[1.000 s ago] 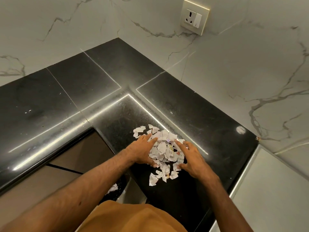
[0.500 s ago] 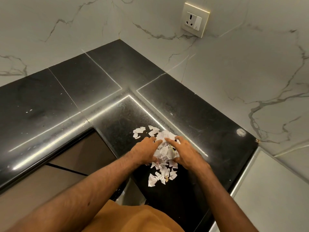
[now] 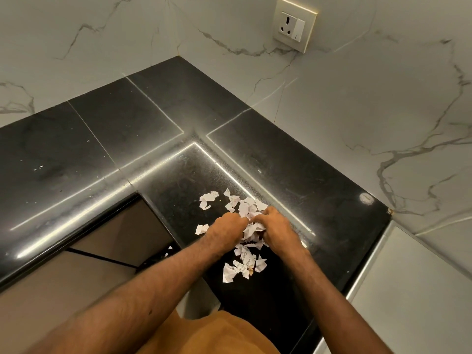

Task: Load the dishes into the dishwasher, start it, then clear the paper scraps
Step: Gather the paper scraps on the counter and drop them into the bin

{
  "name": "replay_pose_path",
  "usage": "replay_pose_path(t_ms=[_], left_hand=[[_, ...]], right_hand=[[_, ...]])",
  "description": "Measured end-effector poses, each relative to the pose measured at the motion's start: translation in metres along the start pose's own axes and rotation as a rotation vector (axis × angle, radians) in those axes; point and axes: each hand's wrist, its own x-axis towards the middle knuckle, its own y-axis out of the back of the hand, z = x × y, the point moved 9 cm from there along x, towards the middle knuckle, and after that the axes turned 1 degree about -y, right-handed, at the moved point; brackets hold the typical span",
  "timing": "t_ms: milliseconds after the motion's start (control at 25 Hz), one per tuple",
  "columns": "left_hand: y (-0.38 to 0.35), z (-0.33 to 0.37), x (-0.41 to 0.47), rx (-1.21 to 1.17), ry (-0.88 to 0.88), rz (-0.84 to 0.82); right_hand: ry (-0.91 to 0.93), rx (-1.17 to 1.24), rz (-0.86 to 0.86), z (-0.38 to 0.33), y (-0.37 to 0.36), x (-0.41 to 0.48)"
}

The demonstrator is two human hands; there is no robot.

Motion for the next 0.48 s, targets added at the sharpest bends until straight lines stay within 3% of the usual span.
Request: replay_pose_path(t_ms=[480], left_hand=[[0.026, -0.003, 0.004, -0.168, 0.077, 0.101]], right_hand=[[-0.101, -0.033, 0.124, -0.008, 0.022, -0.001]])
